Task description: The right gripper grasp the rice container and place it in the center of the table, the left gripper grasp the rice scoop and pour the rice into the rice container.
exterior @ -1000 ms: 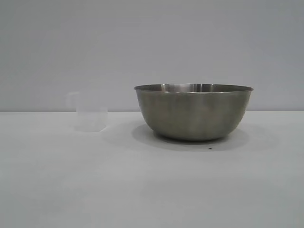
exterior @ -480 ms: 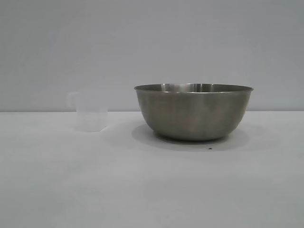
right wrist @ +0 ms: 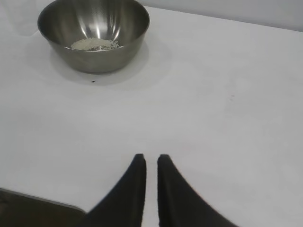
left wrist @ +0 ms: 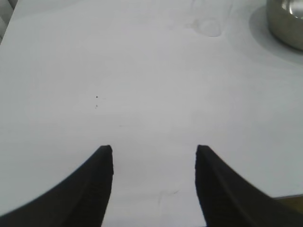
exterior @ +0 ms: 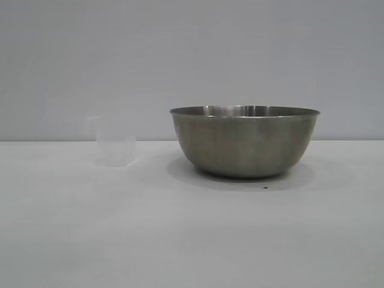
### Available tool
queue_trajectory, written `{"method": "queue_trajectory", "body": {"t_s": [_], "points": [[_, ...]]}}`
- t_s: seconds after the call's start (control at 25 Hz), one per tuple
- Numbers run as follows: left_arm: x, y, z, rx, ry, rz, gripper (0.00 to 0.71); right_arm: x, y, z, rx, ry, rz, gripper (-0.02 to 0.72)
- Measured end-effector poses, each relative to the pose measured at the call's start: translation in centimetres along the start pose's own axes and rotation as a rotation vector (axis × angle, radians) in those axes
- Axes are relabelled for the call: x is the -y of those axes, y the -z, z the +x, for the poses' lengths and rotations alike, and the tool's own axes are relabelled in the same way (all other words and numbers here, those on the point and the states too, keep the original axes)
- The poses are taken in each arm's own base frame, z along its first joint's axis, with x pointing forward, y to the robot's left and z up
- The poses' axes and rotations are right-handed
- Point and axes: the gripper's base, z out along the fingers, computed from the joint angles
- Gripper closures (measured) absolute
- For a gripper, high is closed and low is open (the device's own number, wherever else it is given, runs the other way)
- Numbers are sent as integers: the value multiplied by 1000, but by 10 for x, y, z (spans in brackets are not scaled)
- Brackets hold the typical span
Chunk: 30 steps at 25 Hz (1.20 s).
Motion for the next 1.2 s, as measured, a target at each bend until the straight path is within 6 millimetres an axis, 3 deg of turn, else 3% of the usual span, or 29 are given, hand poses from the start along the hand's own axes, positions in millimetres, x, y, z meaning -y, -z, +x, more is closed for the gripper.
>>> {"method": "queue_trajectory", "body": {"t_s": [0.48,1.2], "points": [[0,0,0,0,29,-49,324,-1,-1,-1,-6,-58,93,648],[1,0,0,0,68,-117,324,-1,-1,-1,-6,-58,94,648]]}}
